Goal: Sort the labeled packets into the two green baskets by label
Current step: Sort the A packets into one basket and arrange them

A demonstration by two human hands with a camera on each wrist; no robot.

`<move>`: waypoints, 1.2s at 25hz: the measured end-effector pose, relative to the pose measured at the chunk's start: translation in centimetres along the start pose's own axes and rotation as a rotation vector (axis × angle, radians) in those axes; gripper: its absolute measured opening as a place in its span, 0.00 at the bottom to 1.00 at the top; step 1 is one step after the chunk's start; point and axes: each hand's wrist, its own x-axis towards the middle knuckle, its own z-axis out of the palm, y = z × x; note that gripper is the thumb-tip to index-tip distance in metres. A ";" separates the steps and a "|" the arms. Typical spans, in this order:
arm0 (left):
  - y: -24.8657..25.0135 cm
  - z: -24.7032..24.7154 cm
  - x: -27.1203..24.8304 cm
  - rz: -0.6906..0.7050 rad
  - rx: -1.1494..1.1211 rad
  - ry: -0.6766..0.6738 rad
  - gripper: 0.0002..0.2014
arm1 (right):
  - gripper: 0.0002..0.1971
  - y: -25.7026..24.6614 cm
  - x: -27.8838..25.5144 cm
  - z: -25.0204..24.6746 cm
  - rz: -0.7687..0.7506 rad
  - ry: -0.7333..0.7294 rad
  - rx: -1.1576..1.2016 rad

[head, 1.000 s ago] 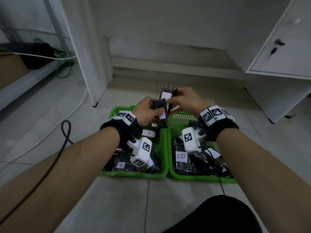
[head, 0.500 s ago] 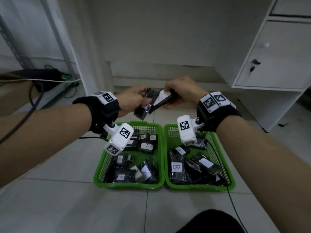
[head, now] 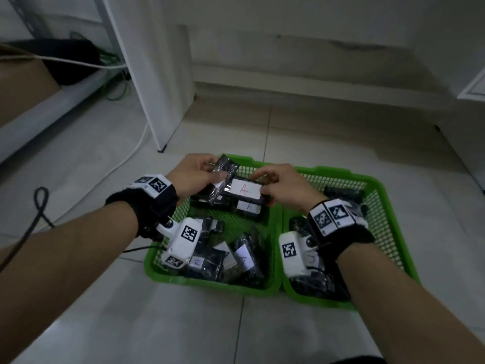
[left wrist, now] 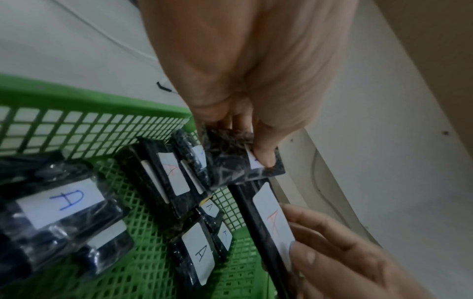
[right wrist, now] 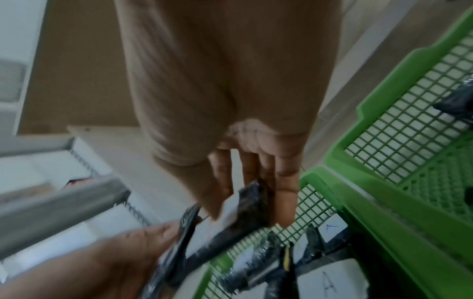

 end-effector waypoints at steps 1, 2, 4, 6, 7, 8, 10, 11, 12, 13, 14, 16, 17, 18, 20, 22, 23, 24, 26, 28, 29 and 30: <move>-0.7 0.0 0.7 -0.008 -0.024 0.022 0.11 | 0.18 0.4 0.7 0.5 -0.061 0.012 -0.070; -1.3 0.2 1.3 -0.018 -0.033 0.037 0.09 | 0.19 0.6 1.0 1.1 -0.124 0.009 -0.186; -2.5 0.5 2.7 -0.052 -0.040 0.048 0.06 | 0.21 1.0 2.3 1.9 -0.205 -0.001 -0.490; -3.3 0.6 4.2 -0.026 0.075 0.041 0.07 | 0.17 1.3 3.9 1.6 -0.190 0.014 -0.722; -3.7 0.3 5.0 0.021 0.242 0.042 0.07 | 0.17 1.5 4.8 1.0 -0.147 0.031 -0.787; -4.1 -0.1 5.8 0.059 0.452 0.045 0.08 | 0.16 1.6 5.7 0.3 -0.094 0.047 -0.817; -4.7 -0.8 6.8 0.085 0.786 0.044 0.09 | 0.17 1.5 7.3 -0.6 -0.025 0.075 -0.829; -5.2 -1.0 7.1 0.076 0.873 0.027 0.10 | 0.17 1.3 7.8 -0.6 -0.010 0.073 -0.826; -5.5 -1.1 7.2 0.063 0.932 0.008 0.11 | 0.17 0.9 8.2 -0.3 -0.008 0.061 -0.836; -5.7 -0.9 7.3 0.053 0.985 -0.003 0.11 | 0.16 0.5 8.5 0.1 -0.014 0.046 -0.861; -5.8 -0.7 7.4 0.048 1.023 -0.012 0.11 | 0.15 0.0 8.7 0.5 -0.019 0.031 -0.887; -5.9 -0.3 7.3 0.050 1.074 -0.029 0.11 | 0.17 -0.8 9.0 1.4 -0.031 0.008 -0.934; -5.8 -0.1 7.3 0.048 1.098 -0.035 0.11 | 0.15 -1.0 9.1 1.8 -0.042 0.006 -0.955; -5.6 -0.1 7.3 0.045 1.122 -0.042 0.11 | 0.12 -1.2 9.2 2.0 -0.040 0.005 -0.975; -5.5 0.1 7.3 0.036 1.160 -0.055 0.11 | 0.06 -1.1 9.6 2.4 -0.016 -0.010 -1.014; -5.4 -0.1 7.4 0.030 1.162 -0.056 0.10 | 0.05 -1.2 9.9 2.8 -0.018 -0.031 -1.025; -5.5 -0.3 7.5 0.032 1.154 -0.054 0.10 | 0.05 -1.3 10.1 3.1 -0.029 -0.038 -1.014; -5.5 -0.4 7.5 0.032 1.139 -0.053 0.10 | 0.06 -1.2 10.2 3.3 -0.037 -0.042 -1.003; -5.7 -0.5 7.6 0.021 1.112 -0.057 0.10 | 0.10 -0.9 10.1 3.5 -0.046 -0.046 -0.995; -5.9 -0.5 7.5 0.021 1.108 -0.055 0.10 | 0.09 -0.7 9.8 3.8 -0.074 -0.033 -1.015; -6.0 -0.4 7.5 0.025 1.113 -0.053 0.11 | 0.07 -0.7 9.7 3.9 -0.096 -0.025 -1.021; -6.0 -0.4 7.5 0.031 1.121 -0.050 0.11 | 0.05 -0.8 9.6 4.0 -0.124 -0.024 -1.017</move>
